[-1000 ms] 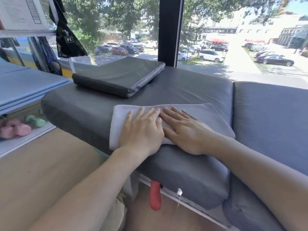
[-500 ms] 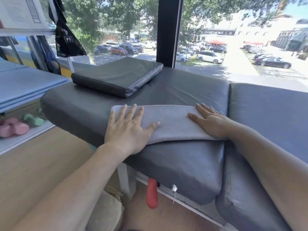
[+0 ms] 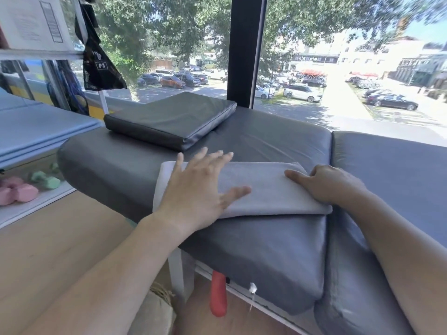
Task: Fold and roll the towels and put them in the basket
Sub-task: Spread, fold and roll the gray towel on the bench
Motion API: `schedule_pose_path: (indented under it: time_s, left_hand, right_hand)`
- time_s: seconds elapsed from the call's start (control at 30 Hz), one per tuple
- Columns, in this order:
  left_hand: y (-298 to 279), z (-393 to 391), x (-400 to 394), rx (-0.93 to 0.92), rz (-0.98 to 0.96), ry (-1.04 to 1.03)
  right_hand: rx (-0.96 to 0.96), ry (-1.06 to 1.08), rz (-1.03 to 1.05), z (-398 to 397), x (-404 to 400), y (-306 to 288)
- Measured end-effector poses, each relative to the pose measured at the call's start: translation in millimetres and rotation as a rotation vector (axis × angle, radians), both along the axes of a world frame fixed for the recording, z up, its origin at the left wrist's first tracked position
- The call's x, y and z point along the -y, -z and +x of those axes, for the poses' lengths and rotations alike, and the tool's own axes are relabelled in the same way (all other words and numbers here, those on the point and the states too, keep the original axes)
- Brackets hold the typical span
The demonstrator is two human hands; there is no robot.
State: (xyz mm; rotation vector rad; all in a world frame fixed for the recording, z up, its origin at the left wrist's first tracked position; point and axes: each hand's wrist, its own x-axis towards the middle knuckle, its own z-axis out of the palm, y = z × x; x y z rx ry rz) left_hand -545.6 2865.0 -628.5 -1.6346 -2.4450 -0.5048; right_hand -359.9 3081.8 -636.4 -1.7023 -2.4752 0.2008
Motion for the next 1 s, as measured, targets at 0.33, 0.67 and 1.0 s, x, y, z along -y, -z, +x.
schedule_pose_path:
  time_s: [0.33, 0.67, 1.0]
  left_hand:
    - [10, -17, -7, 0.136, -0.177, -0.06]
    - [-1, -92, 26, 0.33, 0.047, -0.411]
    - [-6, -86, 20, 0.766, 0.407, -0.206]
  right_hand:
    - [-0.27, -0.12, -0.039, -3, 3, 3]
    - [-0.718, -0.216, -0.392, 2, -2, -4]
    - [-0.934, -0.201, -0.401, 3, -7, -12]
